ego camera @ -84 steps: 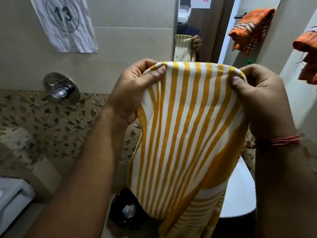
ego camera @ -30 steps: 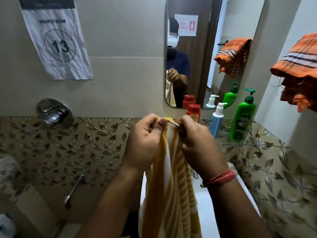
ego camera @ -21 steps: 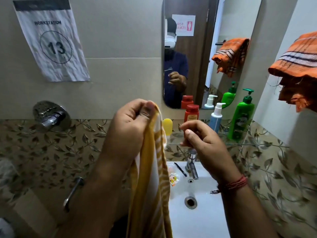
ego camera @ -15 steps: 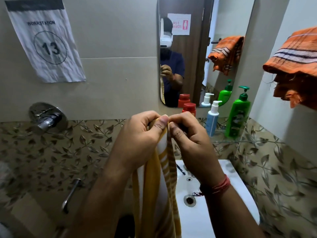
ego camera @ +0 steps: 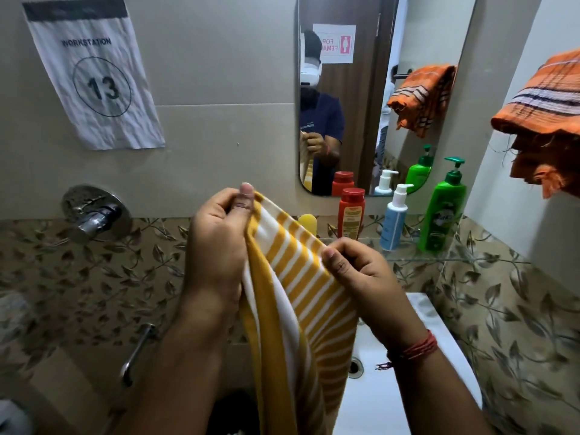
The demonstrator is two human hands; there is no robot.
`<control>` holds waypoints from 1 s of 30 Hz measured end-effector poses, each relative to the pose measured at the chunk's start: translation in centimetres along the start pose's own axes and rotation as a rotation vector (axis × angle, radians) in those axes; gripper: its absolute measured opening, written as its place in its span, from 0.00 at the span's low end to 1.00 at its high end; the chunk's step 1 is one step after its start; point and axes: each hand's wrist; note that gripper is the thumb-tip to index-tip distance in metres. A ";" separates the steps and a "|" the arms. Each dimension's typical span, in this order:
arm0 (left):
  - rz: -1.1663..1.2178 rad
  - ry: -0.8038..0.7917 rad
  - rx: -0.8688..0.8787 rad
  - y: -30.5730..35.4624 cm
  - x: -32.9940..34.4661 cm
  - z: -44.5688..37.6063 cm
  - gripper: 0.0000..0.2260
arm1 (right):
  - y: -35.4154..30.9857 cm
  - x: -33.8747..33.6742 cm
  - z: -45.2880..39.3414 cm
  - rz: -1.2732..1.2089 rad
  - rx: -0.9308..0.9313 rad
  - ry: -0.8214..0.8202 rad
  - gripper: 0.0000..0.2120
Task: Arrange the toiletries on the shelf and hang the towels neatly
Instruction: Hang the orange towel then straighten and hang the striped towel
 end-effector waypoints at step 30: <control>0.055 -0.358 -0.089 -2.1 1.1 1.9 0.10 | -3.1 -3.7 1.1 0.137 0.069 0.075 0.20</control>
Point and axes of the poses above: each hand's wrist, its own z-axis away from the middle knuckle, its own x-axis out of the palm, y = z × x, and after that the axes turned 1 degree about -z, right-handed
